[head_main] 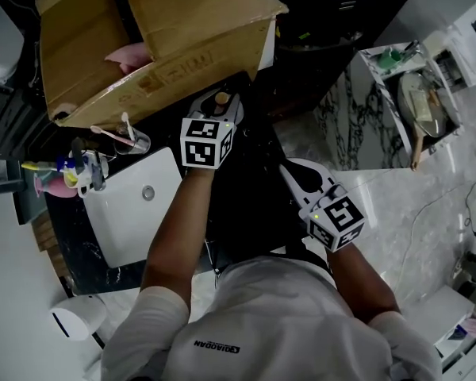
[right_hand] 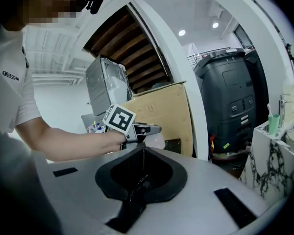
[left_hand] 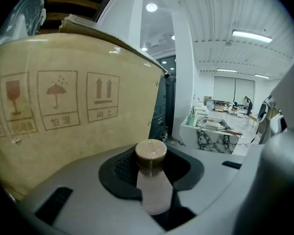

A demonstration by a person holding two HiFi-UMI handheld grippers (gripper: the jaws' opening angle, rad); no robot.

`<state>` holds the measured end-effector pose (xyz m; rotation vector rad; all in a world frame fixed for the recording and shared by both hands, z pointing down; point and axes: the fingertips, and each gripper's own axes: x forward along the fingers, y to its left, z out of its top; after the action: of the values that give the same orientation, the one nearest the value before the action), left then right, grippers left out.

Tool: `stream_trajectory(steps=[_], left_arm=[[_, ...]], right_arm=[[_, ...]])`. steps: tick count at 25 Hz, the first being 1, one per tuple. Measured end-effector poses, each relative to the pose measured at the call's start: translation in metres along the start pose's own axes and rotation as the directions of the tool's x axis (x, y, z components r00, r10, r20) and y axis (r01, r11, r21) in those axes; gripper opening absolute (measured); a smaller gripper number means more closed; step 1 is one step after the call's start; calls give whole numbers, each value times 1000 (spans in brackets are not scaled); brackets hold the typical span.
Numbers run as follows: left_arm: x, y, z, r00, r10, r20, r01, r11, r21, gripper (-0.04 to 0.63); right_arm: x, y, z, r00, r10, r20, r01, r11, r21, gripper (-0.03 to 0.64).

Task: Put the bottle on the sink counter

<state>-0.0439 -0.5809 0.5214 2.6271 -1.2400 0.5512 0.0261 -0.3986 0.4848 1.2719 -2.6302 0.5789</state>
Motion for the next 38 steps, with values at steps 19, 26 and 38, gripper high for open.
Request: stream_trajectory(steps=[19, 26, 38], left_arm=[[56, 18, 0, 1000, -11, -10, 11, 999, 30, 120], [62, 22, -3, 1000, -7, -13, 7, 1000, 28, 121], [67, 21, -7, 1000, -4, -15, 5, 1000, 25, 121]], right_arm=[[6, -23, -2, 999, -46, -22, 46, 999, 11, 41], [11, -25, -1, 999, -45, -25, 45, 999, 9, 41], [11, -27, 1, 998, -49, -25, 49, 999, 10, 41]])
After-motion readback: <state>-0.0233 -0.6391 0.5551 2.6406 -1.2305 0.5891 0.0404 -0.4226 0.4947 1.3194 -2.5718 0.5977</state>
